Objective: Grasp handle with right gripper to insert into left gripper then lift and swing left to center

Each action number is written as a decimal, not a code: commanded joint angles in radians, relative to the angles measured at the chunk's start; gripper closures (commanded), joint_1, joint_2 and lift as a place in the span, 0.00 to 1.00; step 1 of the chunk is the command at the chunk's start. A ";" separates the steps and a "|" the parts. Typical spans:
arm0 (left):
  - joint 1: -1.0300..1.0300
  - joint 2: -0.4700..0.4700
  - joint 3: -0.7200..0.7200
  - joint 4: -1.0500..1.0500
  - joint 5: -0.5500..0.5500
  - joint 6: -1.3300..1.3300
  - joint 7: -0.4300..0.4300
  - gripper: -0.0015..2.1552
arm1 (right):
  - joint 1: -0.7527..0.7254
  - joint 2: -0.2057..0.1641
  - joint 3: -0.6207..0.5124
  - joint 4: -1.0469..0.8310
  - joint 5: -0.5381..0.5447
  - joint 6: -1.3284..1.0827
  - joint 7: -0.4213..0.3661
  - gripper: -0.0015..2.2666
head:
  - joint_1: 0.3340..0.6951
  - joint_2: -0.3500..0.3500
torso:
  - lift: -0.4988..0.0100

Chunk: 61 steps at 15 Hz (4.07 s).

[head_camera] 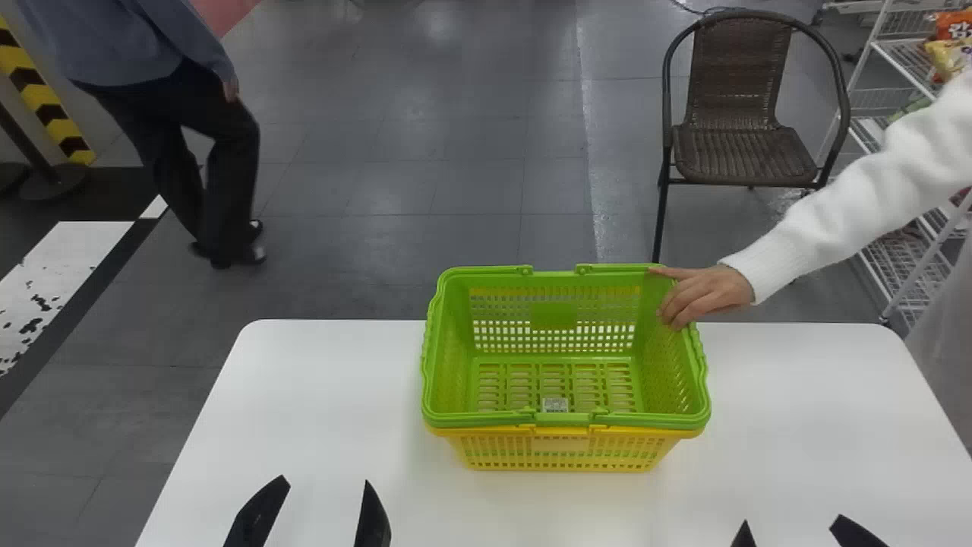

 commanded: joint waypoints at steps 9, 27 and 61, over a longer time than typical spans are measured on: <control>0.002 0.002 -0.001 0.000 0.004 -0.003 -0.011 0.04 | 0.001 0.000 0.000 0.006 0.000 0.000 0.000 0.05 | 1.00 0.66 | 0.98; -0.156 0.020 0.180 -0.238 0.108 0.491 -0.176 0.04 | 0.009 0.002 -0.003 0.015 -0.002 -0.012 -0.001 0.05 | 1.00 0.71 | 0.98; -0.939 0.010 0.225 0.439 0.423 1.362 -0.715 0.06 | 0.060 0.006 -0.029 -0.034 0.002 -0.003 -0.015 0.05 | 1.00 0.49 | 0.98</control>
